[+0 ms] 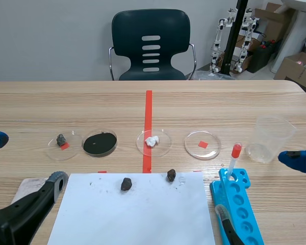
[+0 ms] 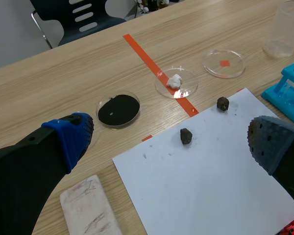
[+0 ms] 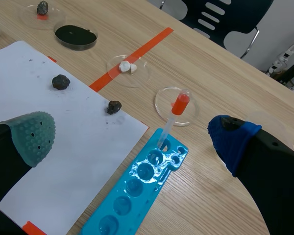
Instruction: Pick up the dropper by the top with the right hand
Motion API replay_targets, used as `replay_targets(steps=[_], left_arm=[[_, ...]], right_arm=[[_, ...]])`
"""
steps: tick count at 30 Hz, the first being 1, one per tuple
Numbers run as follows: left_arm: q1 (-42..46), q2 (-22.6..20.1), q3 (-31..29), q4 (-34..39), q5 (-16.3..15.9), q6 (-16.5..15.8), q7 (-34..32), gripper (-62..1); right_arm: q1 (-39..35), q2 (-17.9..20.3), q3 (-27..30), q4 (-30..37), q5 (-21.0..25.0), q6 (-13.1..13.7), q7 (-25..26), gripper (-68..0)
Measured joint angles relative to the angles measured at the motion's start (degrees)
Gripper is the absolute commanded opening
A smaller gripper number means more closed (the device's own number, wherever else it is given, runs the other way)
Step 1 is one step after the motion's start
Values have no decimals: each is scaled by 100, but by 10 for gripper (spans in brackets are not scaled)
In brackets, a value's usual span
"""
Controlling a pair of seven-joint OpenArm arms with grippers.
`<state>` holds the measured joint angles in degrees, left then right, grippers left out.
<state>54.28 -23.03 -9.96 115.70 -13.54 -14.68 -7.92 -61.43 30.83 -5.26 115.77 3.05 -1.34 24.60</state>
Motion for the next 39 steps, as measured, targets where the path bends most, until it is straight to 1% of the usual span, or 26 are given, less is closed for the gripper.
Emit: replay_targets(steps=[26, 29, 34, 35, 36, 37, 39], left_arm=[[0, 0, 0, 0, 0, 0, 0, 14], [0, 0, 0, 0, 0, 0, 0, 14], [0, 0, 0, 0, 0, 0, 0, 14], [0, 0, 0, 0, 0, 0, 0, 14], [0, 0, 0, 0, 0, -2, 0, 14], [0, 0, 0, 0, 0, 0, 0, 14], [0, 0, 0, 0, 0, -2, 0, 14]], right_arm=[[0, 0, 0, 0, -7, -7, -2, 4], [0, 0, 0, 0, -7, -144, -92, 4], [-2, 0, 0, 0, 0, -221, -192, 4], [-2, 0, 0, -2, 2, -280, -192, 4], [-2, 0, 0, -9, 24, -396, -186, 4], [0, 0, 0, -44, 111, -505, -114, 4], [13, 0, 0, -168, 127, -638, 24, 4]])
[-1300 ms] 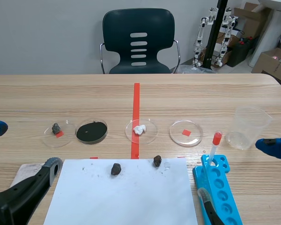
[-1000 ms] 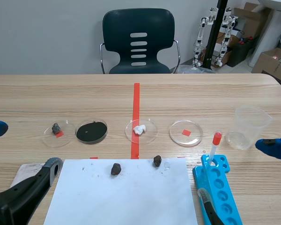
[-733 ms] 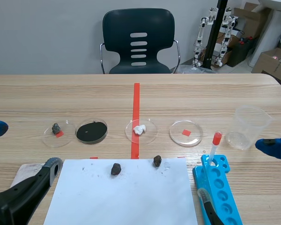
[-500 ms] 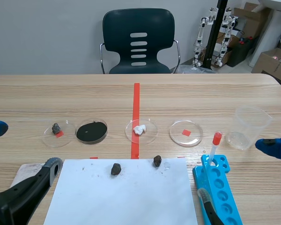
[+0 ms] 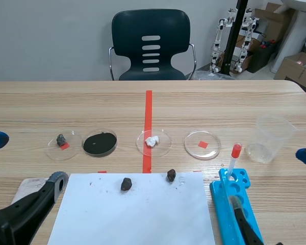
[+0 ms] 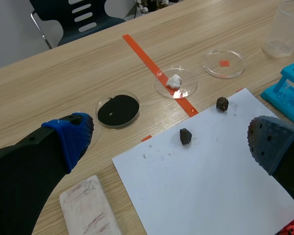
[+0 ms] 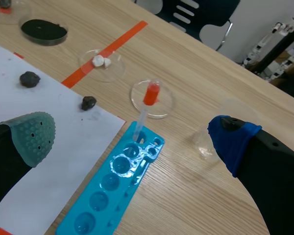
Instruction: Pick up the dropper by the top with the right hand
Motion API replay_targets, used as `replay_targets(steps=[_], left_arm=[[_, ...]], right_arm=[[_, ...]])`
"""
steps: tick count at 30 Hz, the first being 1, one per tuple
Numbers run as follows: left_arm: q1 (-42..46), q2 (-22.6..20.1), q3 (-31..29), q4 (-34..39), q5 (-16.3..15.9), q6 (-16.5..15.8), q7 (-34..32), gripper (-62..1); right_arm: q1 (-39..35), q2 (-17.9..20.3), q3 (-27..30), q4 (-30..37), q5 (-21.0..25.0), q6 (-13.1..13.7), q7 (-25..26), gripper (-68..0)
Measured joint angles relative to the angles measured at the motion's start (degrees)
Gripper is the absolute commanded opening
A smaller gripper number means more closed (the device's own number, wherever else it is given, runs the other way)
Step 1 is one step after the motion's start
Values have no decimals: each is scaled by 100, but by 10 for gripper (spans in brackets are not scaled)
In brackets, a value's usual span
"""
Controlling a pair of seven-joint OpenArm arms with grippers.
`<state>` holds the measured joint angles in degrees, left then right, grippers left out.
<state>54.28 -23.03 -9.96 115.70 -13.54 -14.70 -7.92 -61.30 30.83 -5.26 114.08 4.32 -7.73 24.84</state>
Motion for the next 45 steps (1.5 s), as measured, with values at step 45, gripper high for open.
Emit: replay_targets(steps=[45], left_arm=[[0, 0, 0, 0, 0, 2, 0, 14]], right_arm=[[2999, -4, -516, -2120, 348, 1563, 33, 4]])
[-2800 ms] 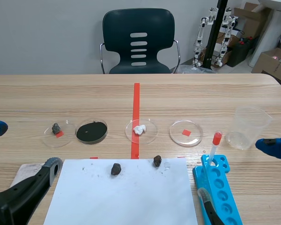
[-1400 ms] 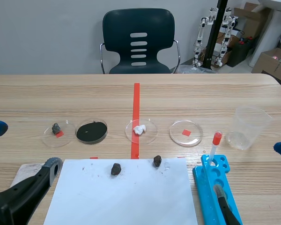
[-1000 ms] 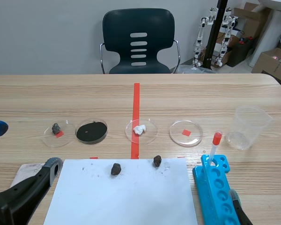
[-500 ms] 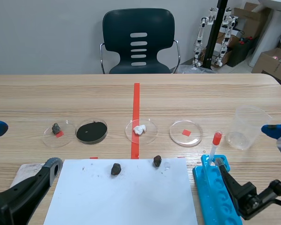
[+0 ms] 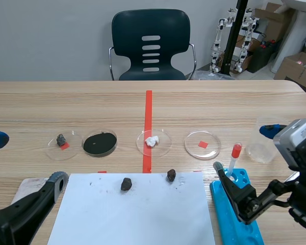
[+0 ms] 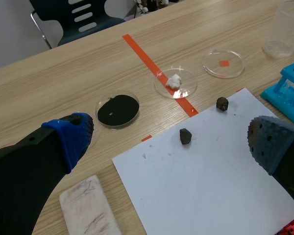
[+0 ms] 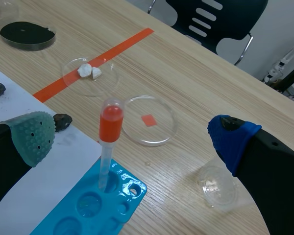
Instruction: Pick up the dropper by the top with the right hand
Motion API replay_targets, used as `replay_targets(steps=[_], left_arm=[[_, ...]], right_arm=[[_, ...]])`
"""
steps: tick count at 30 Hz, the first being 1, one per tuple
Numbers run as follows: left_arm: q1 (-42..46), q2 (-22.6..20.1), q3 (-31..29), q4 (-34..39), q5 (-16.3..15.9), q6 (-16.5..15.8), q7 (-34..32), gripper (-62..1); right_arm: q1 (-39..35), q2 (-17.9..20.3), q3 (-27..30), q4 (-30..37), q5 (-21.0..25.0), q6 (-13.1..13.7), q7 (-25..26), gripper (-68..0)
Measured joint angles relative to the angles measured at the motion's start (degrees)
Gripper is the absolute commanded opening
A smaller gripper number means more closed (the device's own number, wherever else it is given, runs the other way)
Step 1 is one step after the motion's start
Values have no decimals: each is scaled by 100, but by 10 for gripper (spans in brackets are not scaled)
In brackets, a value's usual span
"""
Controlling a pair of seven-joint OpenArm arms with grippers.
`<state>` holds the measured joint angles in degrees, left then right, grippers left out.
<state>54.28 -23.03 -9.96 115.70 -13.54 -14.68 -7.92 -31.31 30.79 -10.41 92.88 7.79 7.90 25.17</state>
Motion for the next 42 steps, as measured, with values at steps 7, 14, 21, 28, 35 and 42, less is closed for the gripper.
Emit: replay_targets(steps=[7, 14, 21, 28, 35, 42], left_arm=[[0, 0, 0, 0, 0, 0, 0, 14], [0, 0, 0, 0, 0, 0, 0, 14], [0, 0, 0, 0, 0, 0, 0, 14], [0, 0, 0, 0, 0, 0, 0, 14], [0, 0, 0, 0, 0, 0, 0, 14], [0, 0, 0, 0, 0, 0, 0, 14]], right_arm=[[0, 0, -92, 0, 0, -11, 0, -110], [0, 0, -92, 0, 0, -11, 0, -207], [0, 0, -92, 0, 0, -11, 0, -235], [0, 0, -92, 0, 0, -11, 0, -268], [0, 0, -92, 0, 0, -11, 0, -311], [0, 0, -92, 0, 0, -11, 0, -337]])
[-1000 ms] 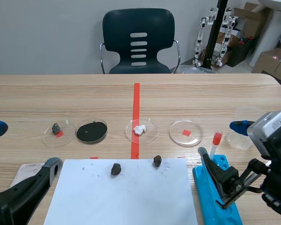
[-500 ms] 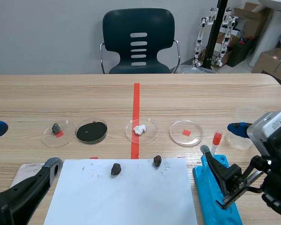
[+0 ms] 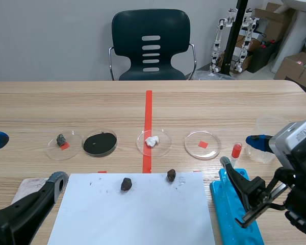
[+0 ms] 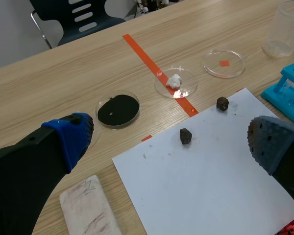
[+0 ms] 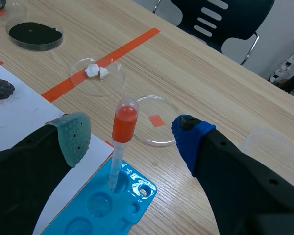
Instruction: Pick up the dropper by the top with the right hand
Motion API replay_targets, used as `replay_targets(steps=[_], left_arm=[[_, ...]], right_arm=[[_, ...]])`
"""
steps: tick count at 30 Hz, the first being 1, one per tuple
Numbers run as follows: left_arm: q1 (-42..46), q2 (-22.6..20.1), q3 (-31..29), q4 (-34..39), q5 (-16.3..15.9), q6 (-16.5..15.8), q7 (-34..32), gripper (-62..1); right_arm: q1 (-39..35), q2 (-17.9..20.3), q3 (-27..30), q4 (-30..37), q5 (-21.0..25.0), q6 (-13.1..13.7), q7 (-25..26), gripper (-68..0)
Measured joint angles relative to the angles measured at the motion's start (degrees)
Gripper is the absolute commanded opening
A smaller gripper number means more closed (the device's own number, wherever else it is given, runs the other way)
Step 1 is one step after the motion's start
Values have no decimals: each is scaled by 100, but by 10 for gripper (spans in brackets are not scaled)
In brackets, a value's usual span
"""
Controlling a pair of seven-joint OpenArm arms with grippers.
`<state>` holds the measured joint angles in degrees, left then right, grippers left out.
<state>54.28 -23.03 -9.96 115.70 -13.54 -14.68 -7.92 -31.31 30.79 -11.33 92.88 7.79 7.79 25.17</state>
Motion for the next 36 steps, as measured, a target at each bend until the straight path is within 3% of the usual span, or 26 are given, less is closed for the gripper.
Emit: replay_targets(steps=[7, 14, 27, 33, 36], left_arm=[[0, 0, 0, 0, 0, 0, 0, 14], [0, 0, 0, 0, 0, 0, 0, 14], [0, 0, 0, 0, 0, 0, 0, 14], [0, 0, 0, 0, 0, 0, 0, 14], [0, 0, 0, 0, 0, 0, 0, 14]], right_arm=[[0, 0, 0, 0, 0, 0, 0, -349], [0, 0, 0, 0, 0, 0, 0, -405], [0, 0, 0, 0, 0, 0, 0, -581], [0, 0, 0, 0, 0, 0, 0, -601], [0, 0, 0, 0, 0, 0, 0, -644]])
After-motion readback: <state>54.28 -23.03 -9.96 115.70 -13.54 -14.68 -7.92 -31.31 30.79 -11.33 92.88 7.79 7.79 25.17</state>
